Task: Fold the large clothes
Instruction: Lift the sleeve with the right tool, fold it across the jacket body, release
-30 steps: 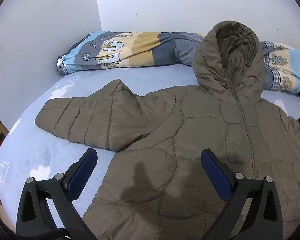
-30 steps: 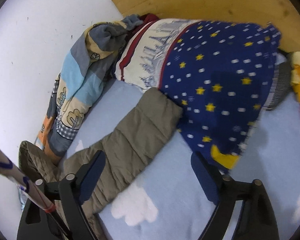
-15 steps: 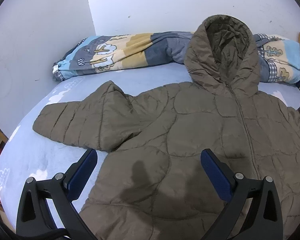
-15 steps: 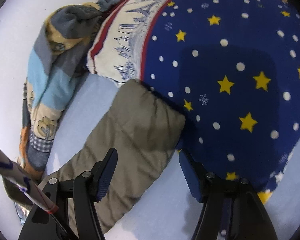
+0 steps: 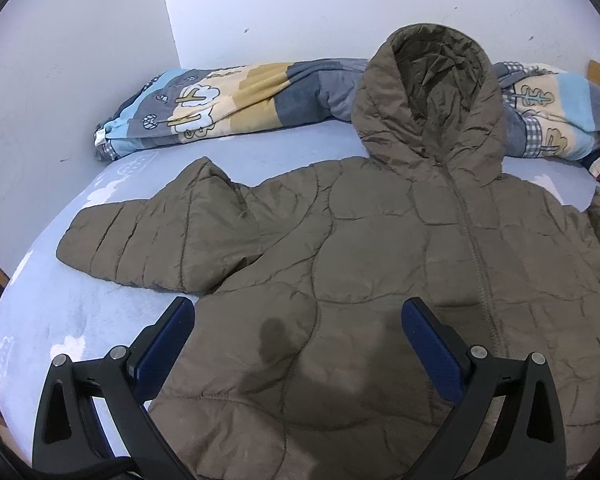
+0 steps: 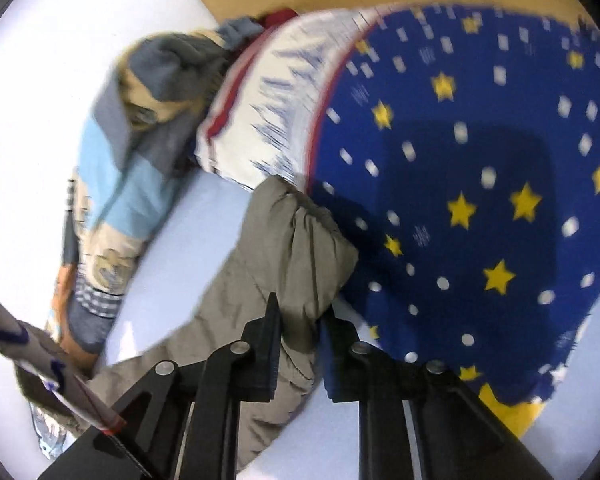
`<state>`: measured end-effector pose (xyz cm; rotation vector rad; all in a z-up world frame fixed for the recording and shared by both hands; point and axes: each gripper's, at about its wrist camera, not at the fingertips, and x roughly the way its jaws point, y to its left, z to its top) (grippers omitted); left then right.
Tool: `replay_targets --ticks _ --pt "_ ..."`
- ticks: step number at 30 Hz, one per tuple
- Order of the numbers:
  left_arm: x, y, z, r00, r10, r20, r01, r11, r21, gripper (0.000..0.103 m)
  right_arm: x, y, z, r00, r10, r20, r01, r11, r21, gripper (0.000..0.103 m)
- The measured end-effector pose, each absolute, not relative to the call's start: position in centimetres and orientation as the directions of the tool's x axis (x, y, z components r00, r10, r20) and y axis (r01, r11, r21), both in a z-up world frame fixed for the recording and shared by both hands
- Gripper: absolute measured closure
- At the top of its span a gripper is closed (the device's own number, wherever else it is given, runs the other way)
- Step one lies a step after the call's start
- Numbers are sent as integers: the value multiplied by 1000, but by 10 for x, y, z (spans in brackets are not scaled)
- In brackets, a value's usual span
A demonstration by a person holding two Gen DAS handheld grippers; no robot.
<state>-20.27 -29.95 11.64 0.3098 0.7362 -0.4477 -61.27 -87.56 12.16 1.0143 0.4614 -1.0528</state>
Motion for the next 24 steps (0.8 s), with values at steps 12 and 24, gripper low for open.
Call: replay_targets --ticks 12,24 --pt "-212 -284 147 625 -369 -688 521 853 16 0 -560 -785 284 494 -627 -602 867 310 389 88" --pt "-210 -257 172 597 -419 -684 529 847 -57 0 -441 -643 372 647 -554 -524 755 564 335 88"
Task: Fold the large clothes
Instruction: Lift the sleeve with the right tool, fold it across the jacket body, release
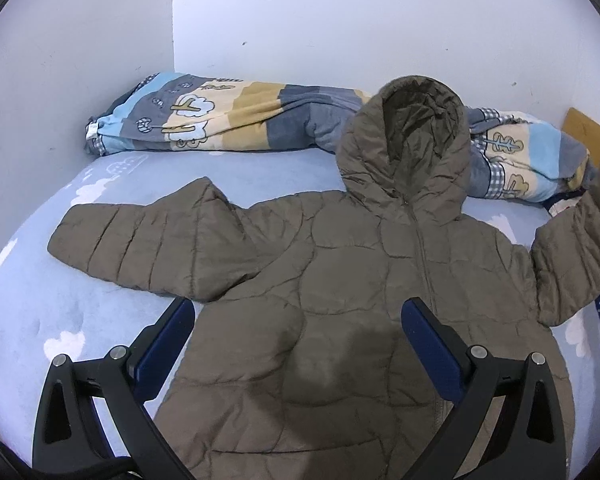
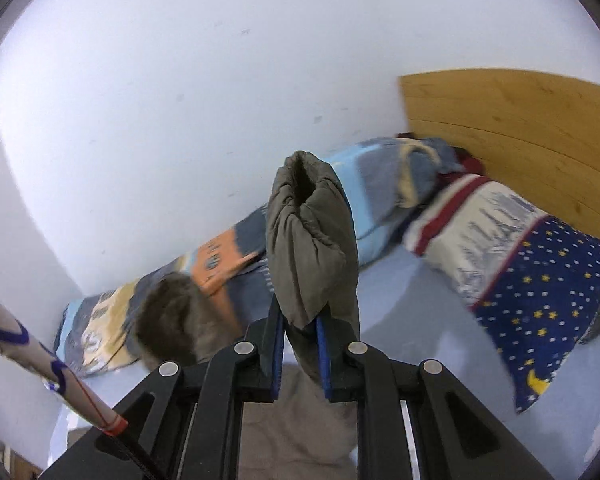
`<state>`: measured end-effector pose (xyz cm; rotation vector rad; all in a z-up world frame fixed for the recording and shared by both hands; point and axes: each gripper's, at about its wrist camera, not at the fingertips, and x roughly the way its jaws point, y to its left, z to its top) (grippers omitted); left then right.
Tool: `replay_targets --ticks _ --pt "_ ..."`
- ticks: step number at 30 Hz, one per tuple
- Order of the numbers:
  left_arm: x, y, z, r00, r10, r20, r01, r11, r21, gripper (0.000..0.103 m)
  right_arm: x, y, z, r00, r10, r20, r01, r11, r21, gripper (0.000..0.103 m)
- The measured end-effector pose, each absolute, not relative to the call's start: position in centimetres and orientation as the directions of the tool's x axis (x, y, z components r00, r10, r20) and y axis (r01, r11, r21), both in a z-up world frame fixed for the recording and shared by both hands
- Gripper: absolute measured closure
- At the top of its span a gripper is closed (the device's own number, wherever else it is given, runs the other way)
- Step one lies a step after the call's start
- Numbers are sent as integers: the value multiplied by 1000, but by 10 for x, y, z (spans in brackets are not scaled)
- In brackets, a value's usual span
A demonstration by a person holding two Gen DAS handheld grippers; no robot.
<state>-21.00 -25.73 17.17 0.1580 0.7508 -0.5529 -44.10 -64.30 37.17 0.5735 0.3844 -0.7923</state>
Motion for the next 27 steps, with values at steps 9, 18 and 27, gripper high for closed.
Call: replay_targets --ticks 9,18,27 --pt "-190 -232 172 582 -395 -711 494 866 -77 0 -332 -562 321 690 -397 -606 671 665 328 88" --pt "-180 -220 170 578 -372 -727 460 884 -86 0 -236 -497 209 654 -213 -726 594 738 319 88" --pt "-177 -224 166 568 -365 -738 461 884 -83 0 -188 -457 120 609 -112 -785 547 776 313 86"
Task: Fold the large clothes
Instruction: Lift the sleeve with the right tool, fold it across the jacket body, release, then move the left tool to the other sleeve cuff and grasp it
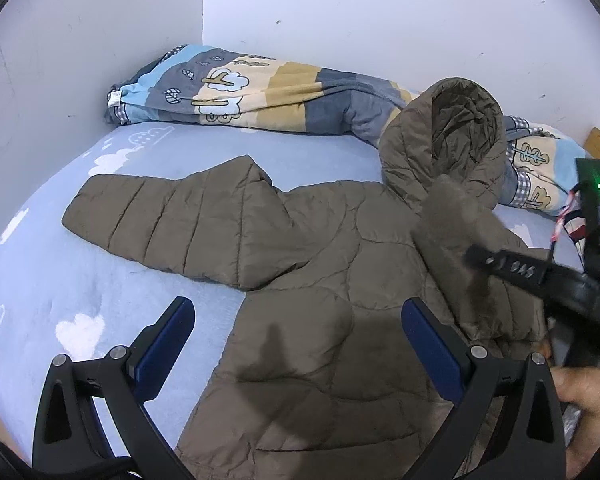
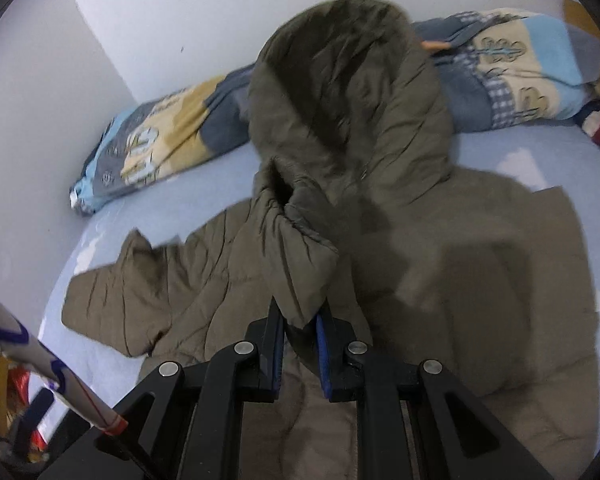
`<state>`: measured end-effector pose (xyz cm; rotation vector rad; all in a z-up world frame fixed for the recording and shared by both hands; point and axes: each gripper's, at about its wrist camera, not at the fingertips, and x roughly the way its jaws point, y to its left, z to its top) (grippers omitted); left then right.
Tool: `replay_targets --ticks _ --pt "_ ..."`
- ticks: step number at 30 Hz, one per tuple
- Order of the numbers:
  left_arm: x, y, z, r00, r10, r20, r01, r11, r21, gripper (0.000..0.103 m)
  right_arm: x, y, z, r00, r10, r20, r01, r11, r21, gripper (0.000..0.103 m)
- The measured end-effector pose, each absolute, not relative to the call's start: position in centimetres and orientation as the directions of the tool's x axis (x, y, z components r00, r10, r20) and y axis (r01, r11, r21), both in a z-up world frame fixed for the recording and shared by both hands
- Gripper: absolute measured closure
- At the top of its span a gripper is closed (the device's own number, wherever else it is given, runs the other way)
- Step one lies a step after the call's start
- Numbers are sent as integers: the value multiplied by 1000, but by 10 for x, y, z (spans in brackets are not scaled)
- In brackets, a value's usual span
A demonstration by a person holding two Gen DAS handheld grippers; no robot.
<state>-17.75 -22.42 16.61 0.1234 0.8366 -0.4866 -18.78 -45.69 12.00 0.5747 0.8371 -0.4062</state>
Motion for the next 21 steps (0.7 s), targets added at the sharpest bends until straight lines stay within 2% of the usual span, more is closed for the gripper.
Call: replay_targets --ticks 2,3,5,6,7,10,13,17,21 --pt "-178 -225 165 568 -363 -739 462 884 -80 0 -186 -452 118 612 -89 -785 524 789 319 84" --pt "-177 -225 165 567 -364 -739 462 883 -80 0 -188 -451 120 617 -76 -783 509 797 324 79" --pt "-178 -225 165 564 -366 -740 463 883 -83 0 -194 -451 127 639 -51 -768 487 800 351 63" --pt "-178 -226 164 565 -365 -740 463 883 -82 0 -200 -451 131 653 -47 -755 479 799 364 50" --pt "-178 -226 164 566 -364 -740 464 882 -79 0 -207 -453 135 669 -42 -742 468 799 377 46" --pt "-179 -228 163 563 -363 -742 470 880 -74 0 -227 -460 144 696 -22 -718 443 800 405 46" --pt "-181 -230 161 561 -360 -745 472 879 -69 0 -248 -474 147 700 -80 -709 489 778 395 42" --pt "-181 -232 158 559 -353 -750 474 878 -60 0 -269 -509 124 562 -251 -788 659 712 244 41" --pt "-181 -236 154 555 -347 -756 480 876 -49 0 -276 -535 79 406 -285 -868 743 657 132 41"
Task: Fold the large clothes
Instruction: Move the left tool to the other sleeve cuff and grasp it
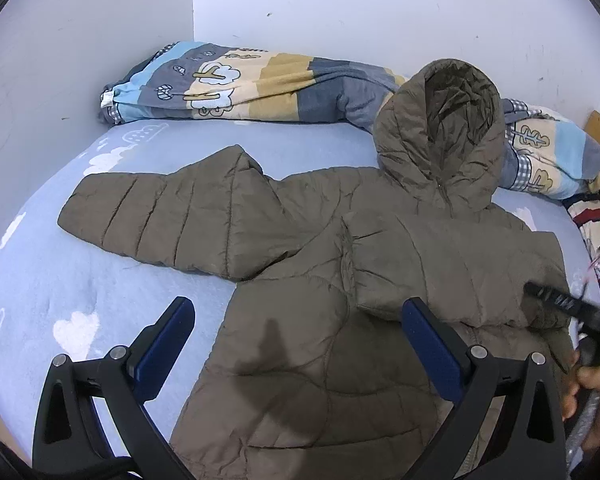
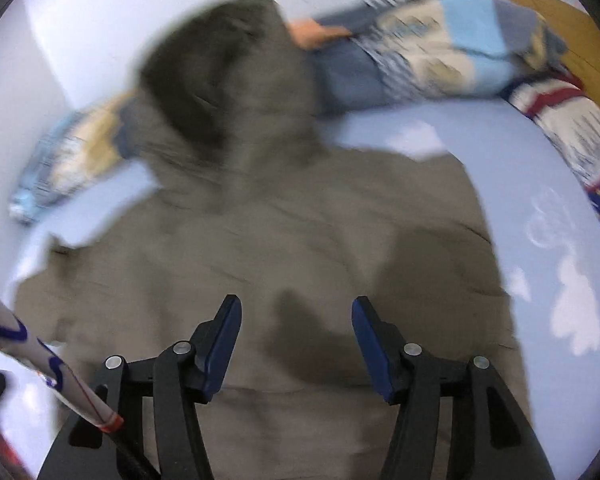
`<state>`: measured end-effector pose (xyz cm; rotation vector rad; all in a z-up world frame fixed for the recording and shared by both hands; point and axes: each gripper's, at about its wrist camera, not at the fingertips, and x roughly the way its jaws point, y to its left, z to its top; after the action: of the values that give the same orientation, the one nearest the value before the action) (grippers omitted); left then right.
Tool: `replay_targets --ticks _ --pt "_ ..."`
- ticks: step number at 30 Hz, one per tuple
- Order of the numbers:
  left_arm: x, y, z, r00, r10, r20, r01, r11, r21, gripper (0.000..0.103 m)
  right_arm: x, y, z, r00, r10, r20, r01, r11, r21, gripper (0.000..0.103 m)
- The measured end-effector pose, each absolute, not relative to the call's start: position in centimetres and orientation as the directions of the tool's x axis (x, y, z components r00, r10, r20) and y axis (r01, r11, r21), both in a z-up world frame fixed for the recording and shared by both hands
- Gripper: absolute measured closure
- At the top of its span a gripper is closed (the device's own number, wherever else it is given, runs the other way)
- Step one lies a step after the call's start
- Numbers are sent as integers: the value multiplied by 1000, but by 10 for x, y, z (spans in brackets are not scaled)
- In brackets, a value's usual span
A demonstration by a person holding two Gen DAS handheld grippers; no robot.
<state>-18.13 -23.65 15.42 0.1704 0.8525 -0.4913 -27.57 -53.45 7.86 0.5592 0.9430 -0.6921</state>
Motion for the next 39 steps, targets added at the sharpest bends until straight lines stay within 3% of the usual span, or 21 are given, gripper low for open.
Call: replay_targets --ticks 5,12,15,22,31,37,39 --pt "-181 -242 149 539 -347 -767 493 869 -47 0 -272 -535 55 383 -256 -888 733 669 123 39" --pt "-177 -234 151 532 -354 -769 479 875 -71 0 -297 -483 102 466 -207 -860 655 735 178 39" --pt "-175 -227 153 541 -347 -766 472 879 -65 0 -326 -443 111 502 -169 -848 599 776 200 33" --pt "-152 -194 154 573 -298 -763 424 905 -34 0 -359 -395 70 432 -120 -894 577 798 172 31" --pt "-63 -81 140 605 -158 -780 181 982 -58 0 -359 -394 74 458 -80 -885 548 810 210 31" --pt "4 18 122 573 -178 -800 -17 973 -229 1 -356 -394 67 437 -87 -895 544 818 186 31" --pt "26 46 114 564 -202 -801 -60 957 -283 6 -356 -392 65 431 -95 -897 541 823 172 31"
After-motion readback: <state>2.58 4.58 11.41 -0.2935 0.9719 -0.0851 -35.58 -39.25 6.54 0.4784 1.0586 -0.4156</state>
